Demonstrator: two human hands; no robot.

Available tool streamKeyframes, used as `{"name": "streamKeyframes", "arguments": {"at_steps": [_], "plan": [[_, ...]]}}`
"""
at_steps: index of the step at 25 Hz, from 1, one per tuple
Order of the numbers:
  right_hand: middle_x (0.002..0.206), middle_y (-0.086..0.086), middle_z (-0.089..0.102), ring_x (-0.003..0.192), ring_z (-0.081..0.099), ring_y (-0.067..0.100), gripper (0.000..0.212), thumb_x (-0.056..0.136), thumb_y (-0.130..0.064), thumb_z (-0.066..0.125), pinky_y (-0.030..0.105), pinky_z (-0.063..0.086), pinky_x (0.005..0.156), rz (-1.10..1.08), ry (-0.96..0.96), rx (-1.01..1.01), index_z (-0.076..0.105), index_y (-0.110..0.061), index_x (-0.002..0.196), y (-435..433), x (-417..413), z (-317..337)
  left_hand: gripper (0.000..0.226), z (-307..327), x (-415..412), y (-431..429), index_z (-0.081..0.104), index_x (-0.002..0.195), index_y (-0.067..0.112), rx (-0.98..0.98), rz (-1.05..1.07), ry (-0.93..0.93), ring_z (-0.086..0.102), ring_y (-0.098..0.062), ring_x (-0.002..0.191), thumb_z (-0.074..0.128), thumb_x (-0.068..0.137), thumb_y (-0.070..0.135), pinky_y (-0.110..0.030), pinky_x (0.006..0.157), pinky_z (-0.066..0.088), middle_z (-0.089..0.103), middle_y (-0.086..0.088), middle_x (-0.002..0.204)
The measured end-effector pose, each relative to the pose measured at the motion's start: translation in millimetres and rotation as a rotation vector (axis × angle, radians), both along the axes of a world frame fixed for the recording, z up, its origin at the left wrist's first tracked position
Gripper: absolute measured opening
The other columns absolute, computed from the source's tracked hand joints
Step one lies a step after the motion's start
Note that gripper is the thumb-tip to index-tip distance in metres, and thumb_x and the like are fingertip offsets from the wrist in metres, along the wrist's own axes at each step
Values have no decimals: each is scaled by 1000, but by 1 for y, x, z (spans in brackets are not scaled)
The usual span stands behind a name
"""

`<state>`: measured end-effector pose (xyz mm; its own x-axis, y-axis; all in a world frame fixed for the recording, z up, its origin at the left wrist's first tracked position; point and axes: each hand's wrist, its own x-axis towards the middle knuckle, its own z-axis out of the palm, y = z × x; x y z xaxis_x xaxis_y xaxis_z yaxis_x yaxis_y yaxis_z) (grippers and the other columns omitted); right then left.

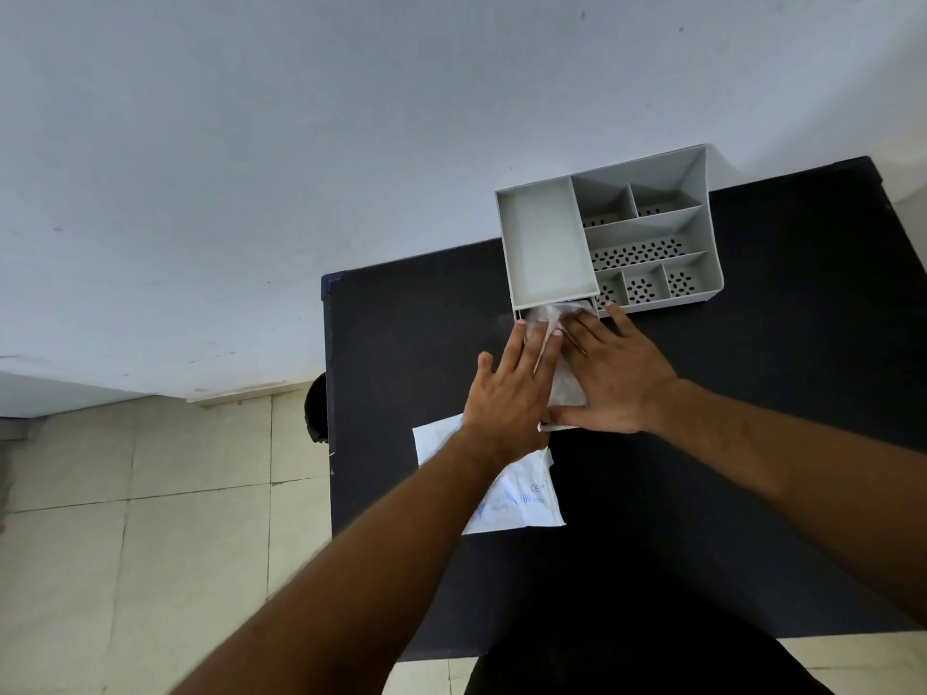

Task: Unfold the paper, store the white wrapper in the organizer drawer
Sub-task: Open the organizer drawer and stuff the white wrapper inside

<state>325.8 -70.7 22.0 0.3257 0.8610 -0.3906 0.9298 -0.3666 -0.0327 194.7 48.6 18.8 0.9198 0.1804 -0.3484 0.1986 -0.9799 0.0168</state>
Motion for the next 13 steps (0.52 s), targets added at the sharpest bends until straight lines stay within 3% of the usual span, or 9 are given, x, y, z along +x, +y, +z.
{"name": "streamKeyframes", "arguments": {"at_steps": [5, 10, 13], "plan": [[169, 10, 14, 157, 1, 27, 125, 68, -91, -12, 60, -4, 121, 36, -70, -50, 18, -11, 159, 0, 1, -1, 115, 6, 10, -3, 9, 159, 4, 100, -29, 124, -11, -38, 153, 69, 79, 61, -59, 112, 24, -3, -21, 167], [160, 14, 36, 152, 20, 34, 109, 78, -82, 4, 61, -3, 119, 18, -121, -33, 37, -11, 153, -6, -12, 1, 102, 0, 1, -15, 13, 158, 4, 105, 49, 107, -9, -38, 154, 62, 87, 57, -59, 111, 24, 2, -21, 167], [160, 18, 35, 150, 25, 39, 111, 75, -83, 7, 60, 0, 121, 19, -119, -40, 37, -9, 153, -1, -16, -2, 100, 2, 4, -15, 12, 158, 2, 117, 24, 120, -7, -37, 154, 59, 90, 57, -59, 111, 24, 9, -19, 167]]}}
